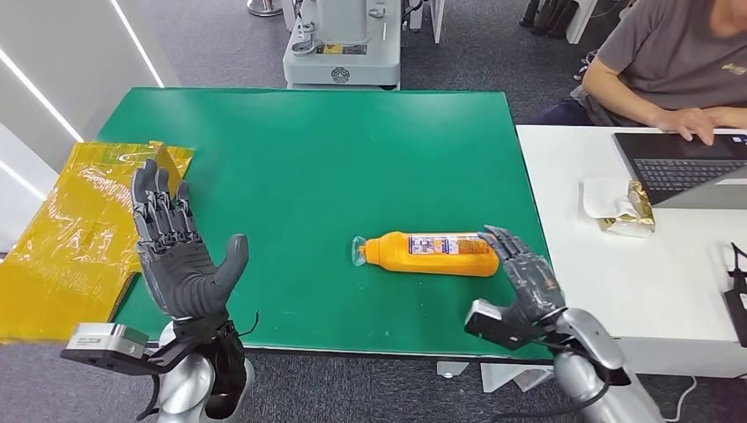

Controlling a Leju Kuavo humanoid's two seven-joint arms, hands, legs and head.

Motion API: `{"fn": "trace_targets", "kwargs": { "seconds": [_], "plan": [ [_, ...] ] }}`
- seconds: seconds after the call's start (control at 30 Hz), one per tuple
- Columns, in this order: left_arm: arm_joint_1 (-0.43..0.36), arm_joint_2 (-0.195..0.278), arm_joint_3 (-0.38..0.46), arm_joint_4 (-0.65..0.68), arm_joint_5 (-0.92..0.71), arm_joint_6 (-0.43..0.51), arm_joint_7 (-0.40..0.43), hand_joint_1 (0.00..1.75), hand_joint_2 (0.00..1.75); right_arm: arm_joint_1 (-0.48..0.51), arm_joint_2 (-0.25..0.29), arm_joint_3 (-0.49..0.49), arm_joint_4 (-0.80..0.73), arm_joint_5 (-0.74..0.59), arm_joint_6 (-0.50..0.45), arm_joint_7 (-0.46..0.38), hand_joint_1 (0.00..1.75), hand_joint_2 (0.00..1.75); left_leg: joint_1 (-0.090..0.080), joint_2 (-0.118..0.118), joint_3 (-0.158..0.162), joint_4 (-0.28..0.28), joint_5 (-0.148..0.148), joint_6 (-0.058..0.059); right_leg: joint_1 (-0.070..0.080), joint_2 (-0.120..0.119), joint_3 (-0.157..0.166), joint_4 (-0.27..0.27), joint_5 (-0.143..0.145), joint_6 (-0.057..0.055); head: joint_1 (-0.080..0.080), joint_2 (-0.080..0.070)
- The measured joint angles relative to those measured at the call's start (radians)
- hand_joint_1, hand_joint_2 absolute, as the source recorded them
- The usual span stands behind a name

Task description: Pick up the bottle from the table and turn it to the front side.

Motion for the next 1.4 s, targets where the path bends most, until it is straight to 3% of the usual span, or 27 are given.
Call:
{"fn": "trace_targets", "kwargs": {
  "seconds": [0.17, 0.33, 0.47, 0.7, 0.8, 1.0, 1.17, 1.4],
  "plan": [
    [0.002, 0.000, 0.000, -0.004, 0.001, -0.009, 0.000, 0.00, 1.75, -0.107, -0.099, -0.012, 0.019, -0.077, 0.179, -0.039, 0.00, 1.75, 0.000, 0.000, 0.000, 0.000, 0.001, 0.001, -0.001, 0.000, 0.000, 0.000, 0.000, 0.000, 0.000, 0.000],
    [0.002, 0.000, 0.000, -0.005, 0.001, -0.008, 0.000, 0.00, 1.75, -0.333, -0.156, 0.022, 0.119, -0.127, 0.412, -0.163, 0.00, 1.75, 0.000, 0.004, 0.001, 0.000, 0.002, 0.002, -0.001, 0.004, 0.000, 0.001, 0.002, 0.000, 0.000, 0.000],
    [0.002, 0.000, 0.000, -0.006, 0.002, 0.000, 0.000, 0.00, 1.75, -0.525, -0.121, 0.105, 0.273, -0.112, 0.464, -0.202, 0.00, 1.75, 0.000, 0.004, 0.001, 0.000, 0.003, 0.002, 0.000, 0.004, 0.000, 0.002, 0.002, -0.001, 0.000, 0.000],
    [0.002, 0.000, 0.000, -0.009, 0.005, 0.013, 0.000, 0.00, 1.75, -0.763, 0.024, 0.270, 0.565, -0.120, 0.601, -0.238, 0.00, 1.75, 0.001, 0.003, 0.002, -0.001, 0.004, 0.001, 0.001, 0.004, 0.000, 0.002, 0.003, -0.001, 0.000, 0.000],
    [0.003, 0.000, 0.000, -0.012, 0.004, 0.024, 0.000, 0.00, 1.75, -0.821, 0.095, 0.326, 0.659, -0.128, 0.591, -0.243, 0.00, 1.75, 0.001, 0.003, 0.002, -0.001, 0.004, 0.001, 0.001, 0.004, 0.000, 0.002, 0.003, -0.001, 0.000, 0.000],
    [0.004, 0.000, 0.000, -0.022, 0.003, 0.031, 0.000, 0.00, 1.75, -0.841, 0.209, 0.400, 0.796, -0.128, 0.454, -0.273, 0.00, 1.75, 0.001, 0.002, 0.002, -0.001, 0.004, 0.001, 0.001, 0.002, 0.000, 0.002, 0.002, -0.001, 0.000, 0.000],
    [0.004, 0.001, 0.000, -0.025, 0.005, 0.030, 0.000, 0.00, 1.75, -0.826, 0.250, 0.435, 0.878, -0.126, 0.406, -0.276, 0.00, 1.75, 0.001, 0.002, 0.001, 0.000, 0.004, 0.001, 0.001, 0.002, 0.000, 0.001, 0.002, -0.001, 0.000, 0.000],
    [0.005, 0.002, 0.000, -0.029, 0.006, 0.031, 0.000, 0.00, 1.75, -0.805, 0.264, 0.468, 0.945, -0.100, 0.387, -0.232, 0.00, 1.75, 0.001, 0.002, 0.001, 0.000, 0.004, 0.001, 0.001, 0.002, 0.000, 0.001, 0.002, -0.001, 0.000, 0.000]
  ]
}}
